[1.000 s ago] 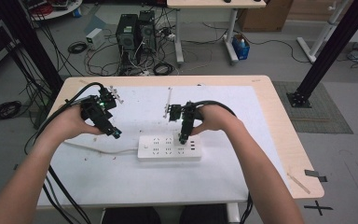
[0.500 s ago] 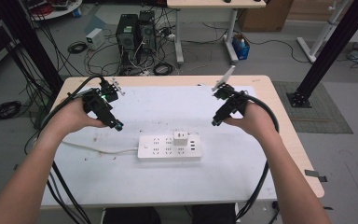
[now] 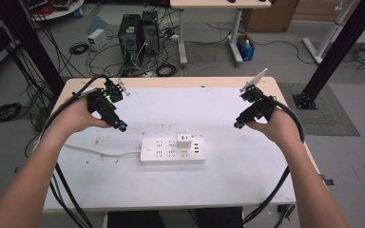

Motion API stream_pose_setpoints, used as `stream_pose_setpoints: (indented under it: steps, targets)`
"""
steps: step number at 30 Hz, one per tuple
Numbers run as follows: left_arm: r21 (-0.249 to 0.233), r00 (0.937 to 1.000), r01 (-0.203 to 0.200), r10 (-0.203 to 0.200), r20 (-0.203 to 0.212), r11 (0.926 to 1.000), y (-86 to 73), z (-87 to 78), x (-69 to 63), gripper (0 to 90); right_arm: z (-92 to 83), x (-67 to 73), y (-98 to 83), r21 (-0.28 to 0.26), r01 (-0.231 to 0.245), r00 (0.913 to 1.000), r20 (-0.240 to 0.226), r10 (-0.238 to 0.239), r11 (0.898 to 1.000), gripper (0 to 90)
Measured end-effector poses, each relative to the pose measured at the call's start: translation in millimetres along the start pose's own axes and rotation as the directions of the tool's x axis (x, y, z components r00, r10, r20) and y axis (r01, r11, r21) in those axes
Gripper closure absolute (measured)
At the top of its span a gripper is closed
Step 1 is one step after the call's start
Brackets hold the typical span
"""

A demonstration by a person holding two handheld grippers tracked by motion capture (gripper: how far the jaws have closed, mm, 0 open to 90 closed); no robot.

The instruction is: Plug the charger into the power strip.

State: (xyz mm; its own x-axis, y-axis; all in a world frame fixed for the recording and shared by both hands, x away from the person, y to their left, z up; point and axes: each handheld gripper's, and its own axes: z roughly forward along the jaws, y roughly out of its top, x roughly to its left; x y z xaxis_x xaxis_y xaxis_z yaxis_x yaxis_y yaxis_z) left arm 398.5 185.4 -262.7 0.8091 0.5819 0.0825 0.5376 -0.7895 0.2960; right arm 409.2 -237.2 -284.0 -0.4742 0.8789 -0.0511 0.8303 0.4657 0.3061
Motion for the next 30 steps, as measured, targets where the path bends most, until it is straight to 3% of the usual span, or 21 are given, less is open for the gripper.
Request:
stream_pose_setpoints:
  steps: [30]
  targets:
    - [0.005, 0.9998, -0.015, 0.015, 0.013, 0.9999, 3.4, 3.4, -5.4, 20.0, 0.9, -2.1, 2.4, -0.001, 0.008, 1.0, 0.006, -0.008, 1.0, 21.6]
